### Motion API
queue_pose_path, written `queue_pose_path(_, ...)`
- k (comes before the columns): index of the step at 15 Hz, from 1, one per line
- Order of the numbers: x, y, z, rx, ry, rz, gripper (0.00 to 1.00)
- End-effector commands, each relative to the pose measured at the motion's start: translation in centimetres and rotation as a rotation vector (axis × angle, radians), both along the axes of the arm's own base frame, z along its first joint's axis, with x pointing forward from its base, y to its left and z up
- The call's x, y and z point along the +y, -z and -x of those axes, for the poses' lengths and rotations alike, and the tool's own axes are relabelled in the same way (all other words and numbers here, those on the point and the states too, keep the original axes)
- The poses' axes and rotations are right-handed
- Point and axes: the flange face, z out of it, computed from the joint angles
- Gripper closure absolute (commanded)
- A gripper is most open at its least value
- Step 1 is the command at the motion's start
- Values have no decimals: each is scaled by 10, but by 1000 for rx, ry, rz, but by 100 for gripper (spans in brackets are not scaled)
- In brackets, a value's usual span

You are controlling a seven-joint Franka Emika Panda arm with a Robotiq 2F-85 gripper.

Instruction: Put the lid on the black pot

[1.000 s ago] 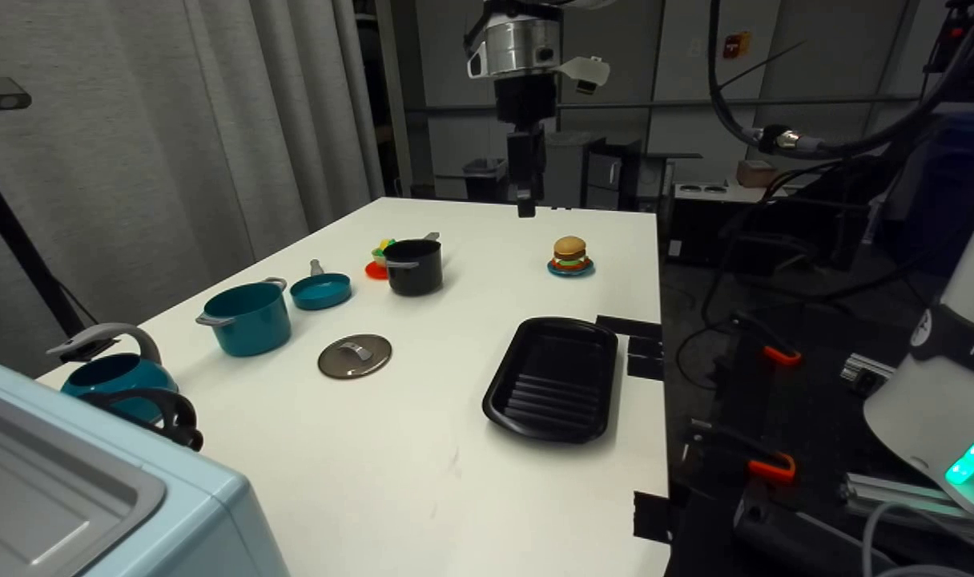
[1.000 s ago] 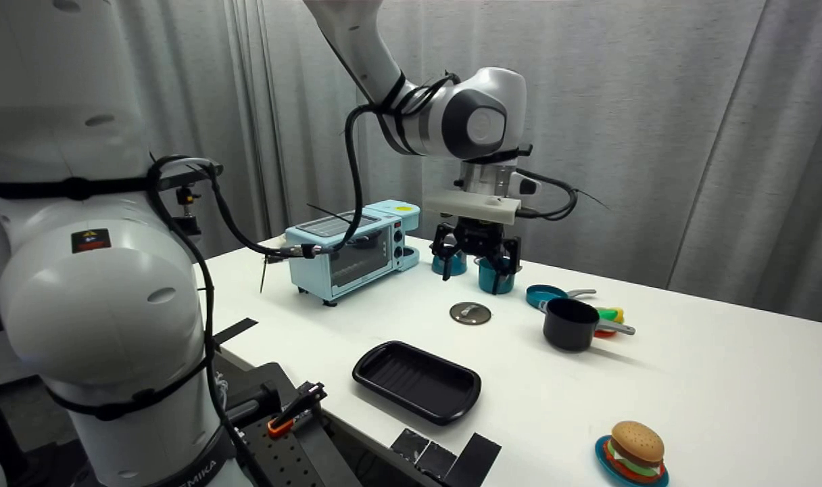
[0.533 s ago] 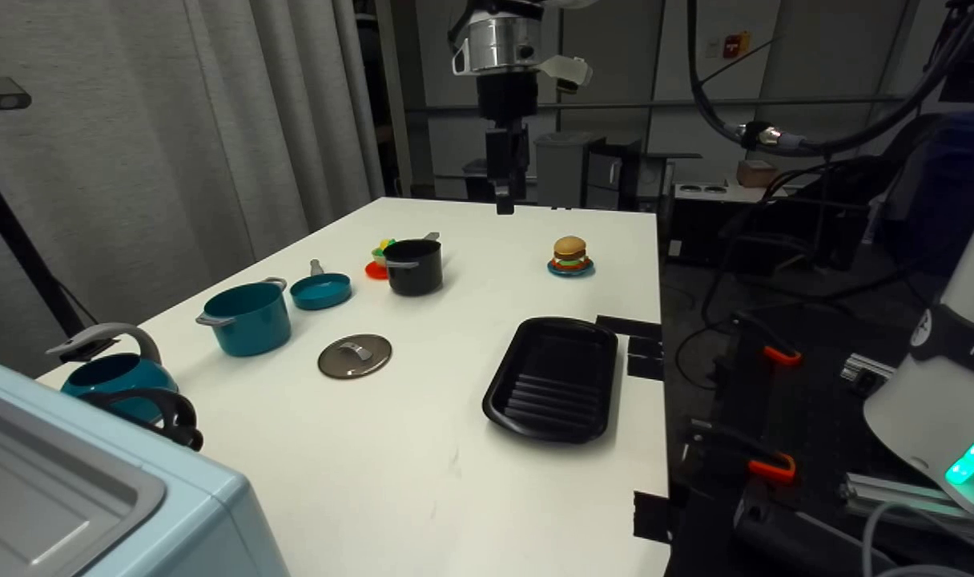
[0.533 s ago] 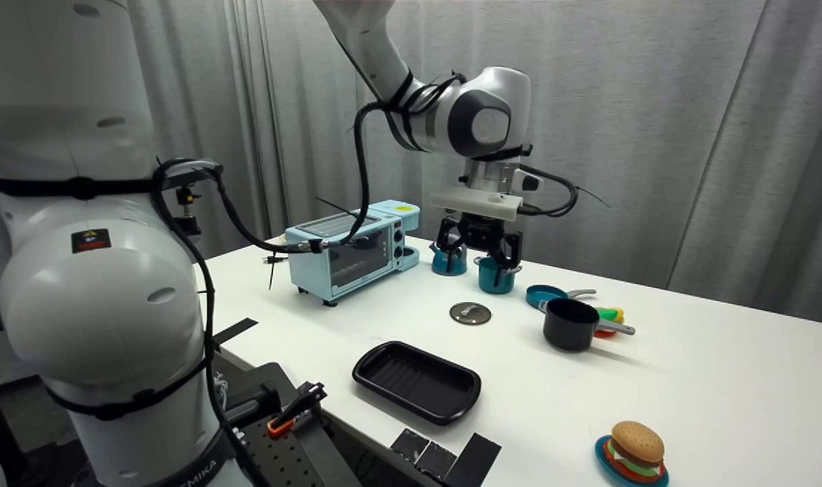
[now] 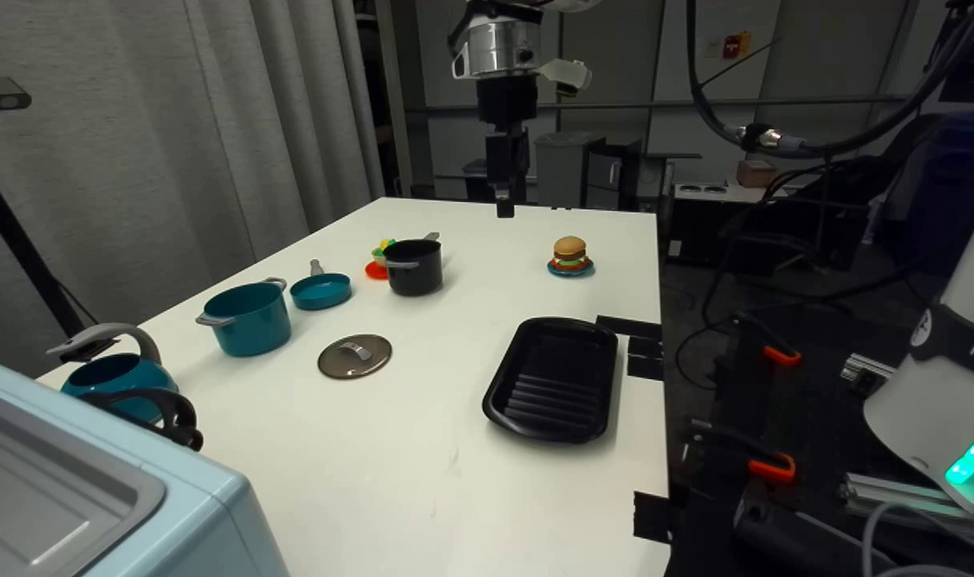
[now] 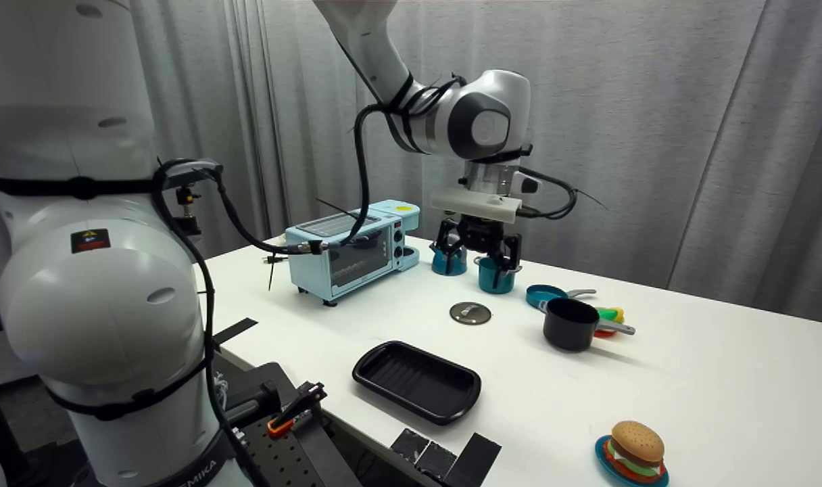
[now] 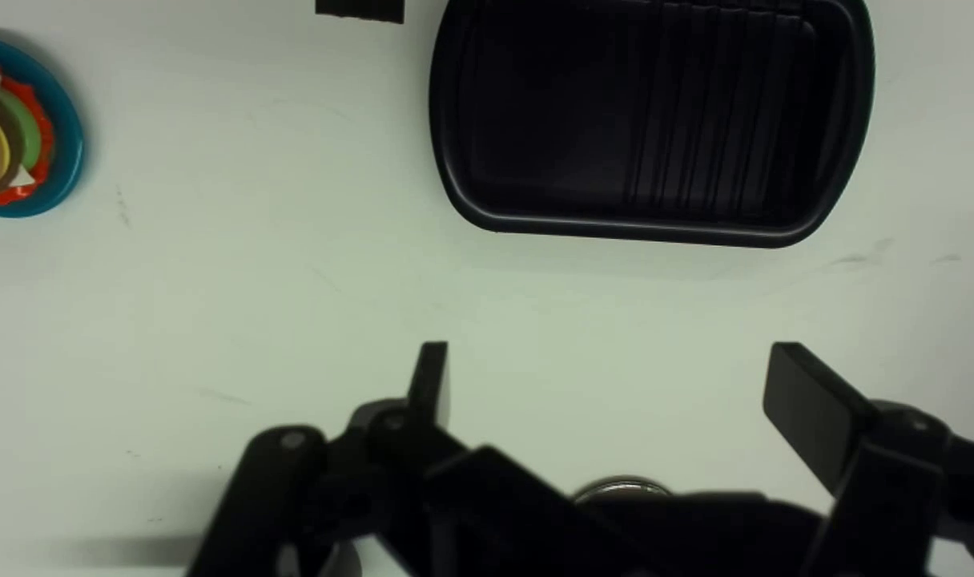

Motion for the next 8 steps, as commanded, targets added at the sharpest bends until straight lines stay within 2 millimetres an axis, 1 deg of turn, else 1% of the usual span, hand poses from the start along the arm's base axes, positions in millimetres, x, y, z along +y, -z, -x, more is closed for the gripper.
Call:
queue_pose_path(1,15,23,-17,15,0,8,0)
queue_pose_path(5,42,52,-34,27,-27,19,0)
queue_pose_path(8,67,67,-53,22,-48,31,0)
